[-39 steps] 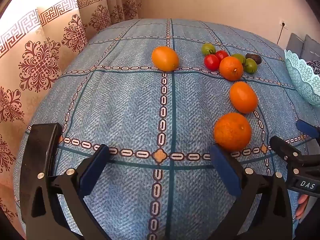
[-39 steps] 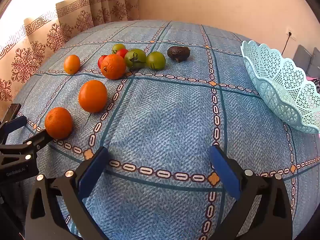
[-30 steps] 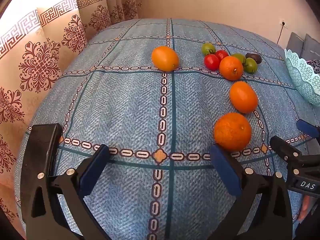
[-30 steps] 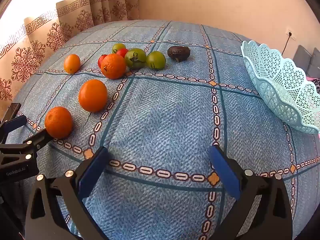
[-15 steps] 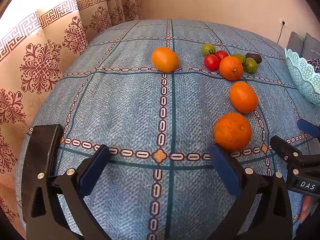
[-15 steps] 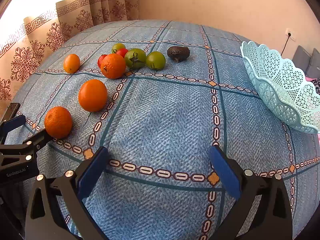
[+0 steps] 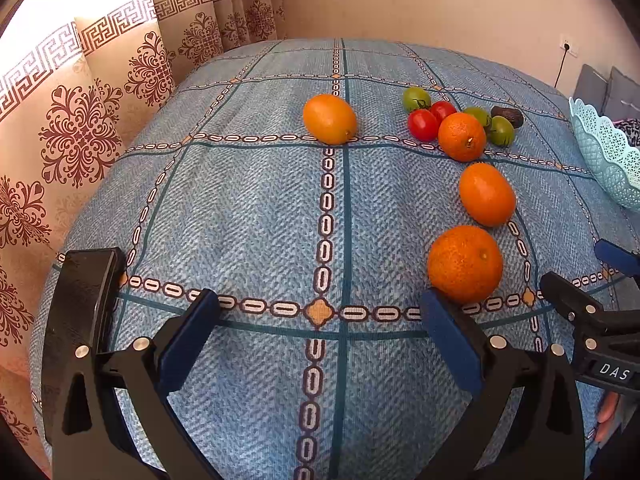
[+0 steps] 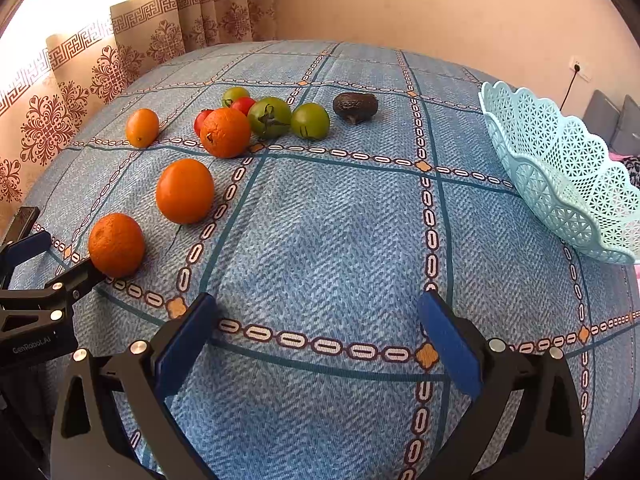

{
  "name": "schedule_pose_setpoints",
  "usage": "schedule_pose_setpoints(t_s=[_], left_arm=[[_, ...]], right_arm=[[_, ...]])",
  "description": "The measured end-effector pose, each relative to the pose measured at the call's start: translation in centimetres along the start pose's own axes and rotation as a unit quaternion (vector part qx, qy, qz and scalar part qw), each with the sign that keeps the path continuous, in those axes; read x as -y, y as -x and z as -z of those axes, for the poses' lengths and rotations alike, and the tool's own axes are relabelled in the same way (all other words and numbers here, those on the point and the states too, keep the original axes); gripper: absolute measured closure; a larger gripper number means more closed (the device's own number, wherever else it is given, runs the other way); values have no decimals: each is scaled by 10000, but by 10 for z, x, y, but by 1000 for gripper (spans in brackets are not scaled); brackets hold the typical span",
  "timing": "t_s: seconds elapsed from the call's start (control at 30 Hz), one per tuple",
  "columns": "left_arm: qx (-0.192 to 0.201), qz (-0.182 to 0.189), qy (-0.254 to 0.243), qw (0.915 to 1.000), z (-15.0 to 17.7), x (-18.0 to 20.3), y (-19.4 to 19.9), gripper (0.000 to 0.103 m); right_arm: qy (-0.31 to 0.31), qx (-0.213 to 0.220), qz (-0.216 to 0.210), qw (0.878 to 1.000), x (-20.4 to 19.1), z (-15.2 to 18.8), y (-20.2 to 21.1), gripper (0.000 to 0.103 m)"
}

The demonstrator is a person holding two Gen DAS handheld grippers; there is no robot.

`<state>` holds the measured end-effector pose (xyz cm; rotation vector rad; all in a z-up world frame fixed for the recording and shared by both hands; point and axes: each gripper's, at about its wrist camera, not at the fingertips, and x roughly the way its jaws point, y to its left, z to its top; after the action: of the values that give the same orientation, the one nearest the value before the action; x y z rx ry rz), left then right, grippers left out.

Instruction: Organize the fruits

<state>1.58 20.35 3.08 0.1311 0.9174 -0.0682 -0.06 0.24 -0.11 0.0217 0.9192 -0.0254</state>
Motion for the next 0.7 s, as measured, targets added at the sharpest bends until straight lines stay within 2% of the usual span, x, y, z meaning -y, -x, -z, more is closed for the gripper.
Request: schedule_pose_setpoints(t_s=[0.4, 0.7], left_arm=[[-9, 8, 0, 10000, 0, 0, 0, 2], [-119, 195, -99, 9997, 0, 4, 2, 2]], right_arm=[[13, -3, 7, 10000, -1, -1, 0, 5], [63, 115, -181, 9998, -1, -4, 8, 5]])
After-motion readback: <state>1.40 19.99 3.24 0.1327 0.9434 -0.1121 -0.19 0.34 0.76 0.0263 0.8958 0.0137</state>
